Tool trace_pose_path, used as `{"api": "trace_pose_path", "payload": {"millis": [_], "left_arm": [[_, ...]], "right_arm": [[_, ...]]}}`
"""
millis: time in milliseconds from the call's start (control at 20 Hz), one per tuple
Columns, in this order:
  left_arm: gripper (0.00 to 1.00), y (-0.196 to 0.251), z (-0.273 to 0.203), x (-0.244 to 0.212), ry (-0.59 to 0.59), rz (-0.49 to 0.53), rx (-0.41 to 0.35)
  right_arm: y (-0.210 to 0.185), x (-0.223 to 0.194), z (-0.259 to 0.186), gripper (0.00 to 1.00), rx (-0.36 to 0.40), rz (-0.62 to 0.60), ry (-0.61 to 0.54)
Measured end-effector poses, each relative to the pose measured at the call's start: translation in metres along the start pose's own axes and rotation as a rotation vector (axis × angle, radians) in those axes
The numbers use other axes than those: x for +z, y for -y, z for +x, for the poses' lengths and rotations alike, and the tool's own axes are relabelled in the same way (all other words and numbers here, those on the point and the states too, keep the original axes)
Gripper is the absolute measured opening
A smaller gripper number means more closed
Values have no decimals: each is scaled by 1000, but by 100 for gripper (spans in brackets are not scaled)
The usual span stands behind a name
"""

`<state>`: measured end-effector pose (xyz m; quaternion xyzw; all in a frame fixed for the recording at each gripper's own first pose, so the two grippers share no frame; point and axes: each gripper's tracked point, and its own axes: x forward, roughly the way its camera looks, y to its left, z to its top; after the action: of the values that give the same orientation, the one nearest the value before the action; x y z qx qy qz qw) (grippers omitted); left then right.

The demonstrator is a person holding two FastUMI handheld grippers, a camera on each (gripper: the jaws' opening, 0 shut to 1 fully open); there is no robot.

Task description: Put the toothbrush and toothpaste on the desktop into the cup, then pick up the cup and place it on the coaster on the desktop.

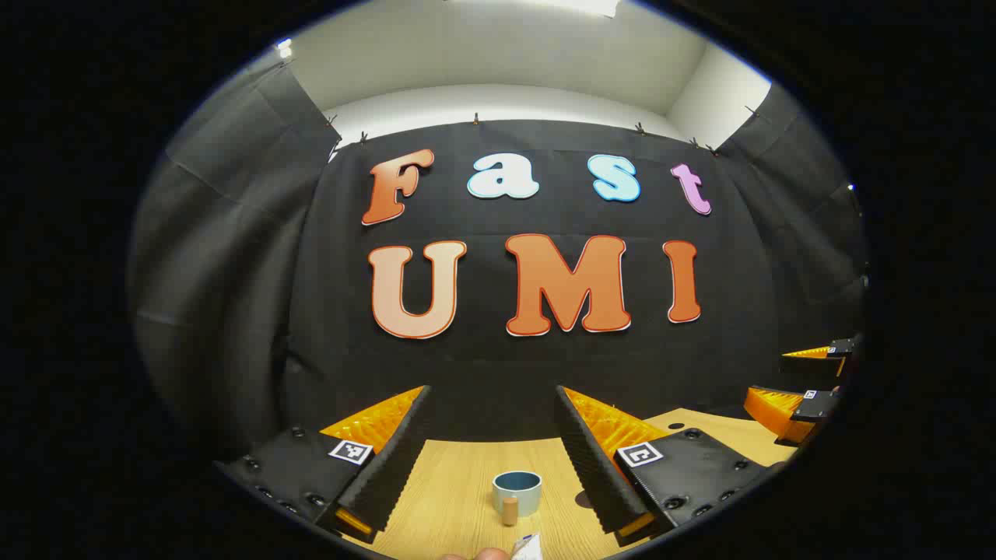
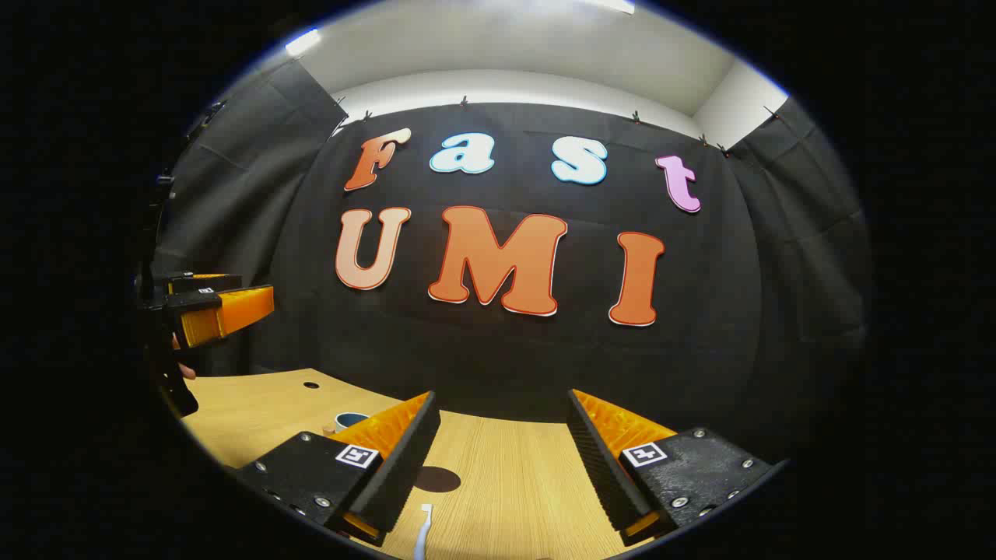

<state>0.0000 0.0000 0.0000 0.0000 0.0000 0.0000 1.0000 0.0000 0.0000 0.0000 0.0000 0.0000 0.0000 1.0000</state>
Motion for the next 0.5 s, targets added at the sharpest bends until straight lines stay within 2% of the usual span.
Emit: {"api": "trace_pose_path", "payload": {"millis": [50,350,500], "left_arm": [[95,3,1,-2,-6,-1,-9],[95,3,1,-23,-65,-84,-20],[95,0,1,-24,-64,-78,-10]], "right_arm": [[0,0,0,100,-3,-2,0],[0,0,-1,98,-16,8,-3],[-2,-2,-3,98,2,14,-13]]}}
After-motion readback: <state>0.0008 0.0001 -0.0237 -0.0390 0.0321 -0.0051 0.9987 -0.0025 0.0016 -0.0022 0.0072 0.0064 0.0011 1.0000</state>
